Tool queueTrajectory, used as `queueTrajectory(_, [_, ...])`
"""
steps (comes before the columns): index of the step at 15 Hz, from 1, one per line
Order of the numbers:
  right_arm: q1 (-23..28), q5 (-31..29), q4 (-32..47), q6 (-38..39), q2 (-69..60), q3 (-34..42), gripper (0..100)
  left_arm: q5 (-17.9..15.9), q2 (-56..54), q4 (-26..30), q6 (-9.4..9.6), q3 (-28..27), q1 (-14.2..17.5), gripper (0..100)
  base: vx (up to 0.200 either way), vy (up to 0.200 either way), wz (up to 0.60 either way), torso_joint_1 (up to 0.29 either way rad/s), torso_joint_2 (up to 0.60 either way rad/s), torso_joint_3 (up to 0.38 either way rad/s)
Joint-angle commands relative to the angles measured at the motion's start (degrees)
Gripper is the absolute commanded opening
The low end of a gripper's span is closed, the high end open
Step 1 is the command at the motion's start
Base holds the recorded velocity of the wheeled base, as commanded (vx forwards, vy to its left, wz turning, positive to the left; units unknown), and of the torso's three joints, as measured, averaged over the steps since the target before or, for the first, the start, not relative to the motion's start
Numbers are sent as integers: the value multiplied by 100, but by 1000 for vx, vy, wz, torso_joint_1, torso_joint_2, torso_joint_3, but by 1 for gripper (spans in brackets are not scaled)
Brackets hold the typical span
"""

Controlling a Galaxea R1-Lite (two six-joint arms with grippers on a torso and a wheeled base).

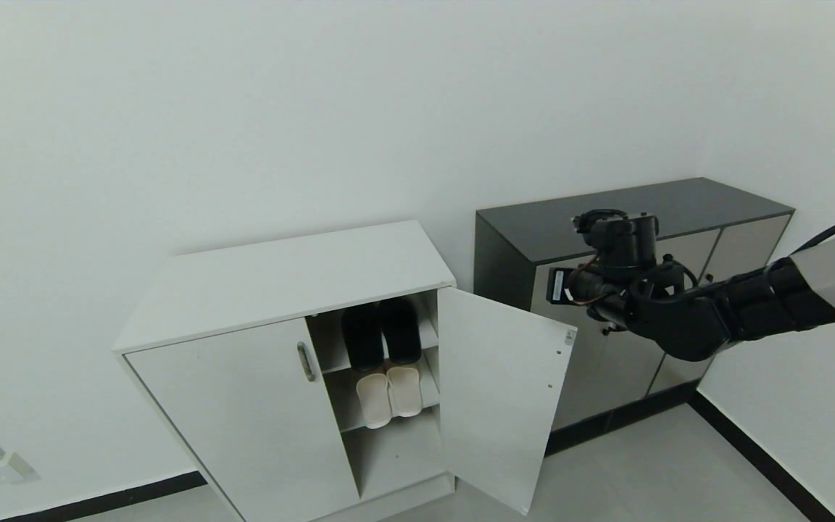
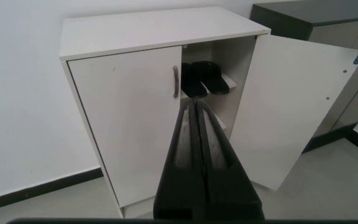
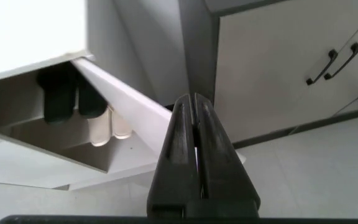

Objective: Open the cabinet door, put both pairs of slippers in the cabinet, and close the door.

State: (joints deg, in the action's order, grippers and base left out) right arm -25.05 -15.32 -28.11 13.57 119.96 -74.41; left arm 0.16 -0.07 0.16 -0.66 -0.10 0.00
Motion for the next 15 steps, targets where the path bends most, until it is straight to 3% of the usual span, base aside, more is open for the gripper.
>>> queueTrajectory(1, [158, 100, -10, 5, 467, -188, 0, 2, 7, 2, -4, 1, 0, 0, 0, 0, 0, 0, 0, 0])
queueTrajectory(15, [290, 232, -10, 172, 1065, -425, 0, 2, 7, 2, -4, 1, -9, 0, 0, 0, 0, 0, 0, 0])
